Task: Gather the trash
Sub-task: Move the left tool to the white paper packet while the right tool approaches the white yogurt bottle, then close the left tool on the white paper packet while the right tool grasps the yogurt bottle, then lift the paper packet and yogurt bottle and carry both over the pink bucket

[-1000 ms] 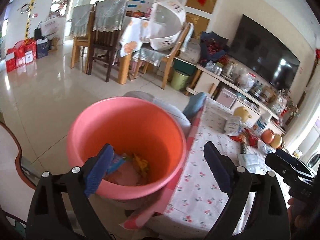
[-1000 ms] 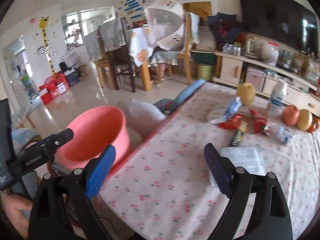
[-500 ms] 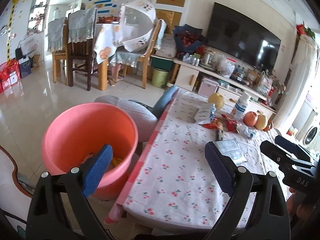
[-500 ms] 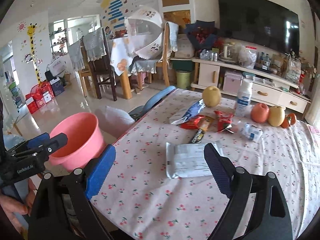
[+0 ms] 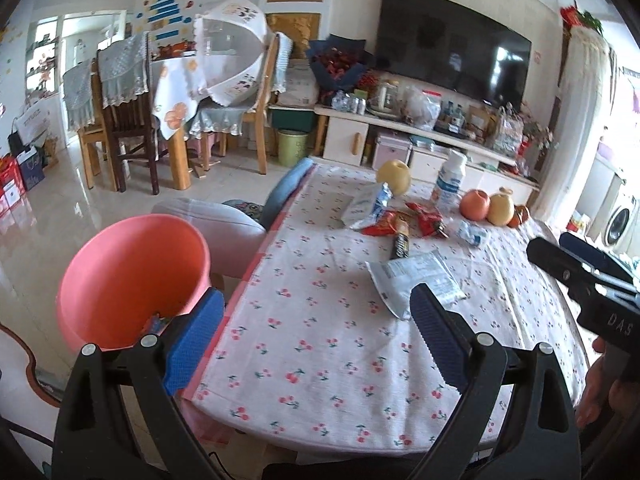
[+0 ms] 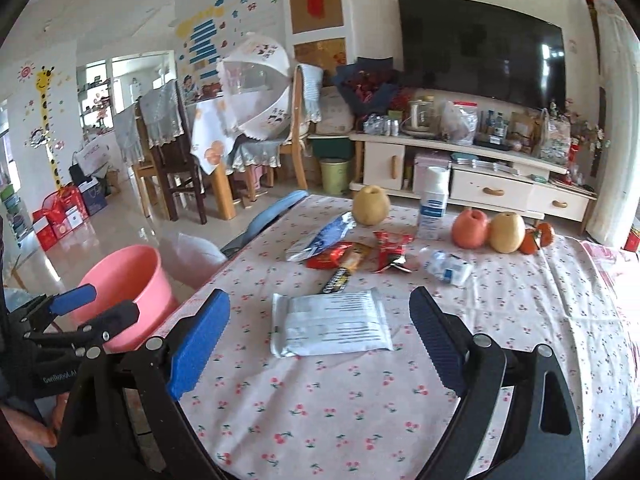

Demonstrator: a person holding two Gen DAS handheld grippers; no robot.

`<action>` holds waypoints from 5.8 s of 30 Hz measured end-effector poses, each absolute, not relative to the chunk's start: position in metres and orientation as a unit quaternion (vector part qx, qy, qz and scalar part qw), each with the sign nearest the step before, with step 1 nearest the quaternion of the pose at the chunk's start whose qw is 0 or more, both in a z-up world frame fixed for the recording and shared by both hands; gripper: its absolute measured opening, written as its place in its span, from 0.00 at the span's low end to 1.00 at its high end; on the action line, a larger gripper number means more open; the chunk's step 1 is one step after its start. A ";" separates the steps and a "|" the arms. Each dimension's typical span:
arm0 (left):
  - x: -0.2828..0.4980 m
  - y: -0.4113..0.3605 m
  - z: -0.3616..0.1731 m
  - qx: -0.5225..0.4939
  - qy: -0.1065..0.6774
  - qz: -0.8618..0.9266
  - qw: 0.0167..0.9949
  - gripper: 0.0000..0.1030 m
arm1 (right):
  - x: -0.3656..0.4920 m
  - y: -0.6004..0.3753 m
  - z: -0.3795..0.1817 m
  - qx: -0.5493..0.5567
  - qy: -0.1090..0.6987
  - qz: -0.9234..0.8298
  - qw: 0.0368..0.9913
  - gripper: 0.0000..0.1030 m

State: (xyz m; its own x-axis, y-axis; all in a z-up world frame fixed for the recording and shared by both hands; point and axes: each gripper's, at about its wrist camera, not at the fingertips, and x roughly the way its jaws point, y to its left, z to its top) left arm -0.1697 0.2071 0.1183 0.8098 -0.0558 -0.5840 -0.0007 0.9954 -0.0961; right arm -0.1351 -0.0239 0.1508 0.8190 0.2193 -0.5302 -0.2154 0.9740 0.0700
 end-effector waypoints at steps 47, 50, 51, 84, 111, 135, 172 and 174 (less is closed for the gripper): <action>-0.028 0.037 0.017 0.325 0.416 -0.230 0.818 0.92 | 0.034 -0.181 0.031 0.036 0.431 0.074 0.899 0.88; -0.017 0.035 0.015 0.327 0.420 -0.239 0.812 0.92 | 0.048 -0.181 0.028 0.038 0.433 0.078 0.897 0.88; -0.015 0.035 0.014 0.326 0.423 -0.245 0.809 0.92 | 0.053 -0.181 0.029 0.038 0.432 0.080 0.898 0.88; 0.025 0.046 -0.002 0.186 0.463 -0.253 0.829 0.93 | 0.125 -0.149 0.003 -0.037 0.449 0.122 0.884 0.67; -0.028 0.074 0.007 0.042 0.449 -0.192 0.872 0.77 | 0.052 -0.150 0.030 -0.028 0.415 0.118 0.902 0.62; -0.101 0.158 0.062 0.039 0.360 -0.036 0.931 0.77 | -0.042 -0.089 0.054 -0.003 0.409 0.173 0.896 0.62; -0.166 0.334 0.093 -0.008 0.313 0.155 0.937 0.77 | -0.125 0.064 0.093 -0.056 0.377 0.279 0.881 0.62; -0.167 0.341 0.092 -0.011 0.313 0.160 0.936 0.77 | -0.123 0.081 0.096 -0.060 0.374 0.292 0.878 0.62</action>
